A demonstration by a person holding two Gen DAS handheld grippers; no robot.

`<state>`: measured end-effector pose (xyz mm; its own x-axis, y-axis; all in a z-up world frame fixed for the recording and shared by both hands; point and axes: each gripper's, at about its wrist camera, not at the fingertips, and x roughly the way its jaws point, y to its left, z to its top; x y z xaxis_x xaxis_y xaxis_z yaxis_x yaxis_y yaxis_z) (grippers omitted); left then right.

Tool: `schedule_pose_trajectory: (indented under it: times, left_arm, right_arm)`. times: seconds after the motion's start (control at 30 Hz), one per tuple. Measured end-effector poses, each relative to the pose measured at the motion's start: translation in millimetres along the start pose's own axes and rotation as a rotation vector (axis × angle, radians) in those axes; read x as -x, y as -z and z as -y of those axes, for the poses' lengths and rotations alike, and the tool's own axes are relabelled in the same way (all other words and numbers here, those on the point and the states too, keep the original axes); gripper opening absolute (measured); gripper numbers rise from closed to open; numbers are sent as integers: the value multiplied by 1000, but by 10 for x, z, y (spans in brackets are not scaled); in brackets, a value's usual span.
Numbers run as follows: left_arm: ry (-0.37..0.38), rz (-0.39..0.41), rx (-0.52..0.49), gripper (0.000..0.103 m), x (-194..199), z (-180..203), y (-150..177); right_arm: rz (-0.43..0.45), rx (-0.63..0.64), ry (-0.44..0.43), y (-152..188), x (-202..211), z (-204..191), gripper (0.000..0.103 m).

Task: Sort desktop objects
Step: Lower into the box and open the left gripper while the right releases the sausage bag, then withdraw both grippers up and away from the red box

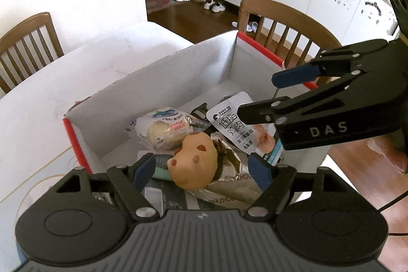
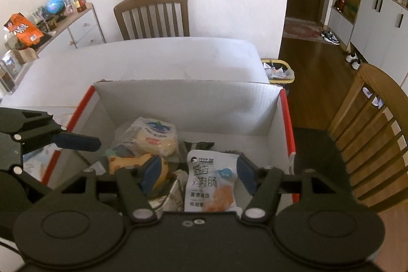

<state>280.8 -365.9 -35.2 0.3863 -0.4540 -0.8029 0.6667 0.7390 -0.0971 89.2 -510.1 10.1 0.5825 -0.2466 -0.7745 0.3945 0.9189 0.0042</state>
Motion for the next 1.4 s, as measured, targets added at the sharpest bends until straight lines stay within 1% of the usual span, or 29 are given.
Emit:
schedule_pose_trajectory:
  times: [0.17, 0.2, 0.27, 0.53, 0.6, 0.67, 0.7, 0.73, 0.77, 0.8, 0.93, 1.0, 1.07, 1.13, 1.2, 1.3, 1.4]
  left_arm:
    - [-4, 35, -2, 80, 168, 27, 59]
    - [-5, 41, -3, 82, 198, 26, 75]
    - [-9, 52, -1, 83, 265, 27, 108]
    - [-14, 95, 24, 85, 504, 9, 236]
    - [-23, 103, 27, 87, 551, 6, 275]
    - [-29, 113, 38, 92, 604, -29, 332]
    - [-31, 116, 46, 97, 623, -47, 354]
    - [-32, 123, 54, 100, 651, -65, 381]
    - [-32, 131, 61, 101, 682, -79, 410]
    - [-36, 137, 65, 101, 705, -90, 435]
    - [-26, 168, 106, 103, 783, -144, 523]
    - [-35, 178, 122, 103, 815, -153, 549]
    - [-40, 188, 128, 103, 853, -147, 564]
    - [-46, 194, 136, 103, 888, -147, 588]
    - [-57, 202, 140, 103, 928, -139, 619]
    - [-63, 208, 138, 103, 987, -103, 651]
    - [-85, 210, 120, 103, 1044, -58, 700]
  right_arm:
    - [31, -9, -22, 36, 199, -67, 66]
    - [37, -9, -25, 38, 234, -82, 66]
    - [49, -13, -31, 53, 310, -102, 67]
    - [98, -33, -61, 117, 495, -176, 69]
    - [111, -40, -66, 137, 543, -181, 74]
    - [126, -47, -73, 164, 592, -183, 77]
    - [133, -52, -77, 177, 621, -182, 77]
    - [138, -57, -78, 194, 645, -181, 78]
    - [143, -61, -78, 208, 666, -183, 81]
    - [149, -66, -80, 225, 683, -184, 82]
    - [164, -78, -93, 283, 731, -207, 82]
    - [176, -84, -103, 317, 759, -231, 83]
    - [191, -79, -96, 348, 797, -270, 92]
    - [209, -65, -94, 377, 846, -317, 94]
    - [224, -55, -91, 394, 891, -356, 98]
    - [243, -54, -89, 441, 948, -393, 100]
    - [245, -75, -100, 503, 982, -398, 101]
